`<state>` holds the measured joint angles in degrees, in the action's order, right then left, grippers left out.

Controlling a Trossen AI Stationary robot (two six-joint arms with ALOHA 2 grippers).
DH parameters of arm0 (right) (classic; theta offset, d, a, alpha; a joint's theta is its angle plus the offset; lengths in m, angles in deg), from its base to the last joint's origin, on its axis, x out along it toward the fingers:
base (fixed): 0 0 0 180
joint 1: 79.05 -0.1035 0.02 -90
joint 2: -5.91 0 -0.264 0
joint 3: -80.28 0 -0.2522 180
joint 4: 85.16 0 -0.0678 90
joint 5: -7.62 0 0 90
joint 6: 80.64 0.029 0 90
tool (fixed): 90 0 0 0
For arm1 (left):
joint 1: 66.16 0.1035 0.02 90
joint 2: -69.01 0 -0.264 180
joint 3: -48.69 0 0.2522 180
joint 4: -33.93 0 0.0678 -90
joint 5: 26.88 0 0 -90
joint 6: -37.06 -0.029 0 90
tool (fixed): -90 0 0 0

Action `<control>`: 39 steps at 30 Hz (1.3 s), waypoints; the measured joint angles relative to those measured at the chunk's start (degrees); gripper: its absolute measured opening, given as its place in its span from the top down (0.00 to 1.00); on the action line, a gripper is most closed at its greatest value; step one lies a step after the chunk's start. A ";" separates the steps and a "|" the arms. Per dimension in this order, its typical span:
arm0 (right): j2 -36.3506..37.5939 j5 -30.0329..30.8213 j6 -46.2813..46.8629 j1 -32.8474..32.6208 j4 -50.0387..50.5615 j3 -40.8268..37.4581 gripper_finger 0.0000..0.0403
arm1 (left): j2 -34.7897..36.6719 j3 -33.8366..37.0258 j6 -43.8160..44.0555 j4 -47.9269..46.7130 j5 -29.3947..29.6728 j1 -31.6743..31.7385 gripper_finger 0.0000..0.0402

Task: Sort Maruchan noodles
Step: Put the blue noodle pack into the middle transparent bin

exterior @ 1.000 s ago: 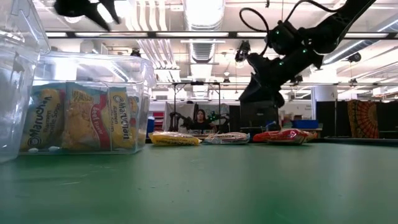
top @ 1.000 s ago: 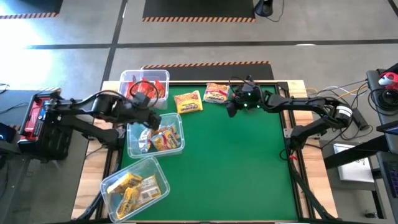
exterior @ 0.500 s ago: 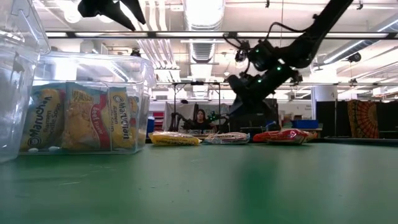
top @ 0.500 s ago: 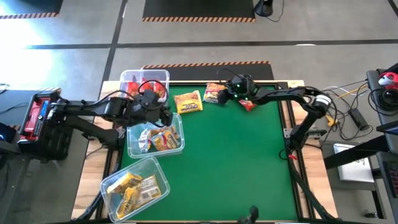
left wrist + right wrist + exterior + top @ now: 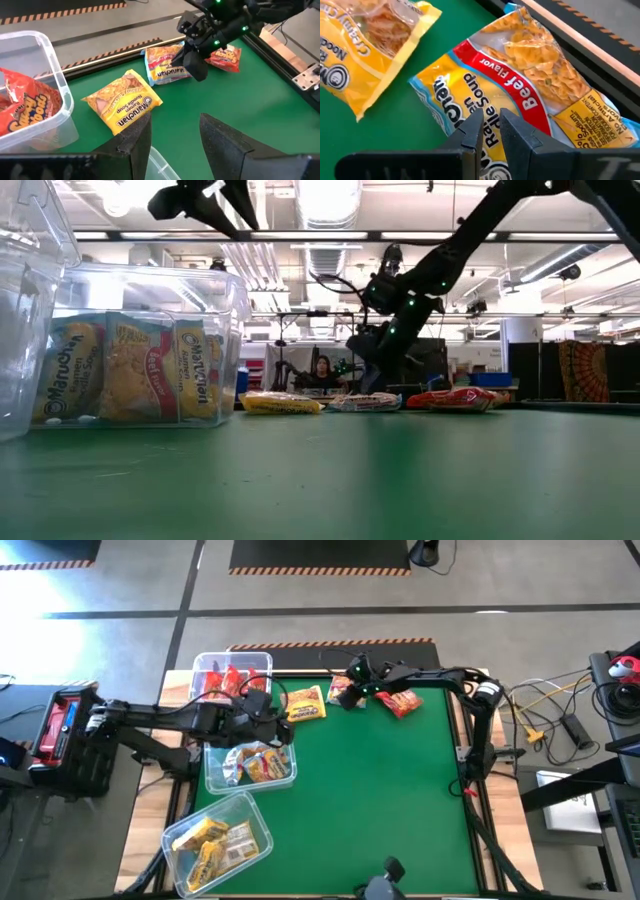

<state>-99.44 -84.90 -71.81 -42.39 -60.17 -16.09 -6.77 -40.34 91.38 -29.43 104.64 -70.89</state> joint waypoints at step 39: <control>10.11 -27.04 -9.34 -18.08 28.04 -1.93 0.87 | -12.15 0.13 -3.21 10.46 -11.51 -4.26 0.63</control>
<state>-89.34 -111.93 -81.15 -60.47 -32.13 -18.02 -18.92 -40.20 88.17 -18.96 93.13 -75.16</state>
